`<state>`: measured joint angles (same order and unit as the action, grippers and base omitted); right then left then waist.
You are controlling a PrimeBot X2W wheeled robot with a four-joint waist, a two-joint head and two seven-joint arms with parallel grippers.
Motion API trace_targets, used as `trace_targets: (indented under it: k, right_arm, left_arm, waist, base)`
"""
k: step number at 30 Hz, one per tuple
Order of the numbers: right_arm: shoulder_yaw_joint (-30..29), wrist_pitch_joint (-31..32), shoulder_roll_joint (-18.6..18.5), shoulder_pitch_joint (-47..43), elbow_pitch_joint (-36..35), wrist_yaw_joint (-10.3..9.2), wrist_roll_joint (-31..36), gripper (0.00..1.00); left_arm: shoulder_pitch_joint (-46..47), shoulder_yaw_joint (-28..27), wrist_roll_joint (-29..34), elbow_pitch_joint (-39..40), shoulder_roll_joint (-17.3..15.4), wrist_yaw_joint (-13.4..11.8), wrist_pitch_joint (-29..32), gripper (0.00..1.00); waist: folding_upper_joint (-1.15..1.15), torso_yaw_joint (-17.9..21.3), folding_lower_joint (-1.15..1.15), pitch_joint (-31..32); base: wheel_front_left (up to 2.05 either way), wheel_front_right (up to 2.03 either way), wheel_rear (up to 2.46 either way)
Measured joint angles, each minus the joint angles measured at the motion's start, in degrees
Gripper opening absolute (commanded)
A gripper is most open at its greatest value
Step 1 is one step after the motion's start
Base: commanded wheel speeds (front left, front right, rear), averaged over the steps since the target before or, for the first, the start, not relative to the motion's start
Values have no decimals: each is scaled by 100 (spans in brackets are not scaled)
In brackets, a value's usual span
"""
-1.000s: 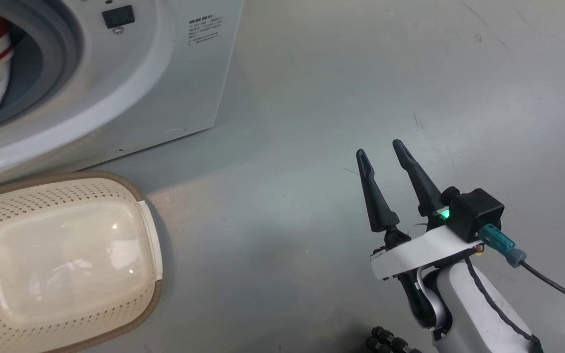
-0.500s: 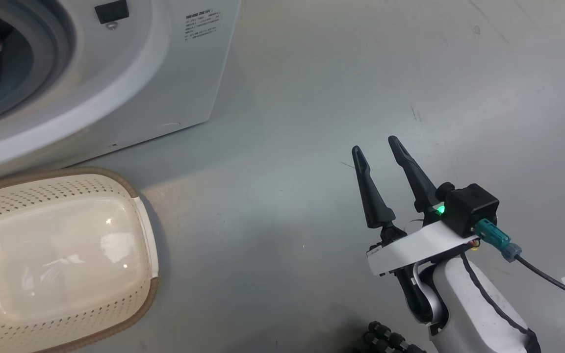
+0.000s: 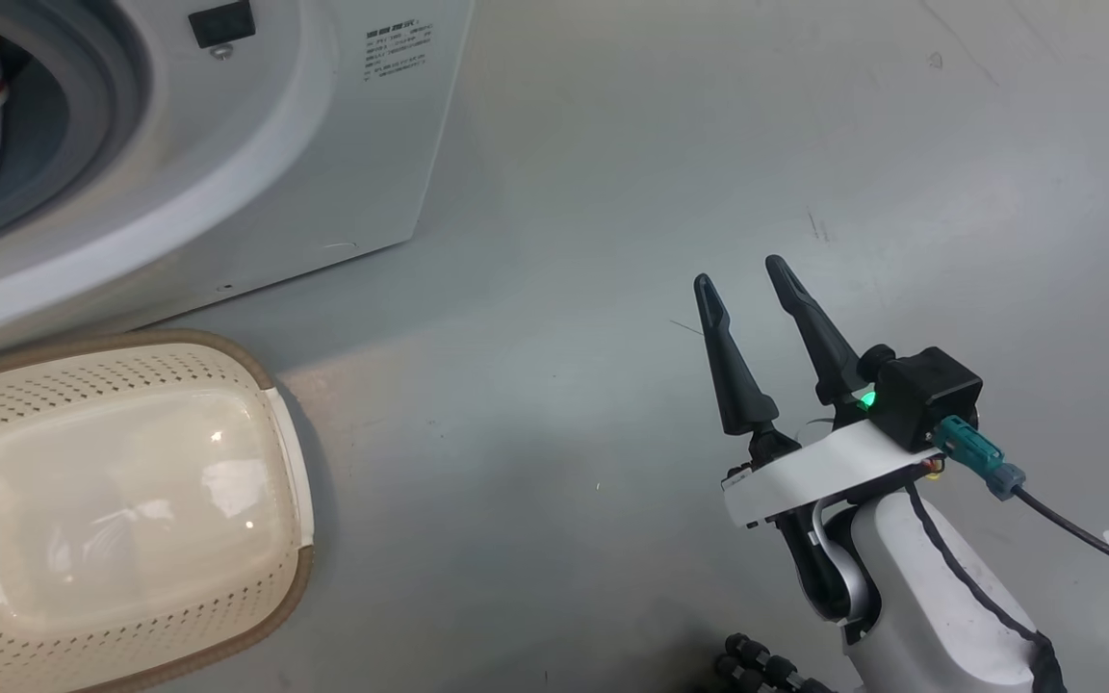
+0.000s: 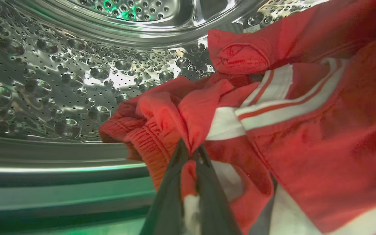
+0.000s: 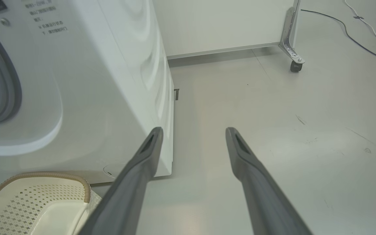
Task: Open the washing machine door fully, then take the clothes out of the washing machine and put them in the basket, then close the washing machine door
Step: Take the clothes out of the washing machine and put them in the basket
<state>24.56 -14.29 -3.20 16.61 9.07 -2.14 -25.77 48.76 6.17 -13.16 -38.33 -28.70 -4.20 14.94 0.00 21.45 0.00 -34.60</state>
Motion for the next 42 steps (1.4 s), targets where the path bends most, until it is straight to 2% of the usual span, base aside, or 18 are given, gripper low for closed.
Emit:
trace_targets:
  k: [7, 16, 33, 42]
  right_arm:
    - [-158, -1, 2, 65, 14, -1, 11, 100]
    - [-346, -14, -5, 64, 84, -1, 78, 100]
    - [-624, -14, -242, -368, 268, -2, 143, 100]
    - [-723, -14, -313, -750, 290, -10, 165, 100]
  left_arm:
    - [-1, 31, -124, -116, 212, 107, -423, 0]
    - [-105, 102, -286, -245, 661, 260, -1065, 0]
    - [-1039, 198, -609, -372, 1499, 563, -2357, 0]
    - [-1628, 248, -727, -214, 1783, 759, -2814, 0]
  waist:
    - [0, -89, 0, 186]
    - [0, -312, 0, 548]
    - [0, -961, 0, 1526]
    - [0, -1323, -1, 2103]
  base:
    - [0, 0, 0]
    - [0, 0, 0]
    - [0, 0, 0]
    - [0, 0, 0]
